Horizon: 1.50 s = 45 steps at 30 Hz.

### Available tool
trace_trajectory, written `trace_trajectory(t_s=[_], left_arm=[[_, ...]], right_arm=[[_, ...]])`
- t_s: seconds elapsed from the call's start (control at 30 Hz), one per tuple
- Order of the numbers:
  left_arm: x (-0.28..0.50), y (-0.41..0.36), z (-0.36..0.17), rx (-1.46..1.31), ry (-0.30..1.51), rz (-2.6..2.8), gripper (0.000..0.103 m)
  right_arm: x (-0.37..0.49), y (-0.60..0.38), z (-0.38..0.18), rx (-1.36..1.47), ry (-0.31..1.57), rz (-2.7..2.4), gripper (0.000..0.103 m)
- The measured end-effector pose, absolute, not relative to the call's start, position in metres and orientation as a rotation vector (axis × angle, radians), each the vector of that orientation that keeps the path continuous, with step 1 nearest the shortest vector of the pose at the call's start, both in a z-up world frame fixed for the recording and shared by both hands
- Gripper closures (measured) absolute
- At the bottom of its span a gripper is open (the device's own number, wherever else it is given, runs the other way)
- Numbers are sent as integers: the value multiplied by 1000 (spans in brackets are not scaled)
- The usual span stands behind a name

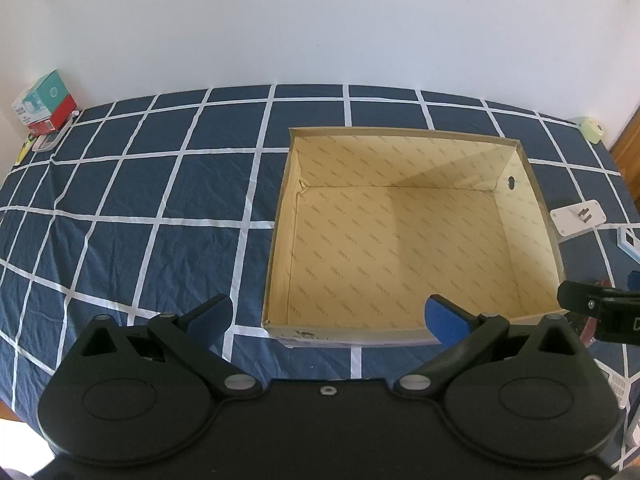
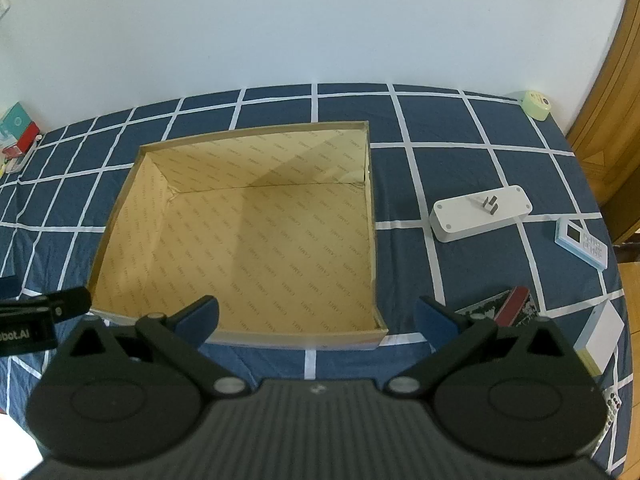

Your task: Organize objects

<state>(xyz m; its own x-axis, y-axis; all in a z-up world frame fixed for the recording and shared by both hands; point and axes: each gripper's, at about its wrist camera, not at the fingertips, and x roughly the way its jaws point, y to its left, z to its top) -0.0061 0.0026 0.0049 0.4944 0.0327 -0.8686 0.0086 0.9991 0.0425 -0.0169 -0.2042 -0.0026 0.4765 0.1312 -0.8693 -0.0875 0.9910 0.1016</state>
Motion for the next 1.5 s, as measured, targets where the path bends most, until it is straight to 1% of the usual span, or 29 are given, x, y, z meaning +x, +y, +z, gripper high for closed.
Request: trace_trajectory(t_s=[1.5], left_arm=[[-19,13,8,34,1050,22,0]], right_arm=[[-27,-191,4,16,1052,167,0]])
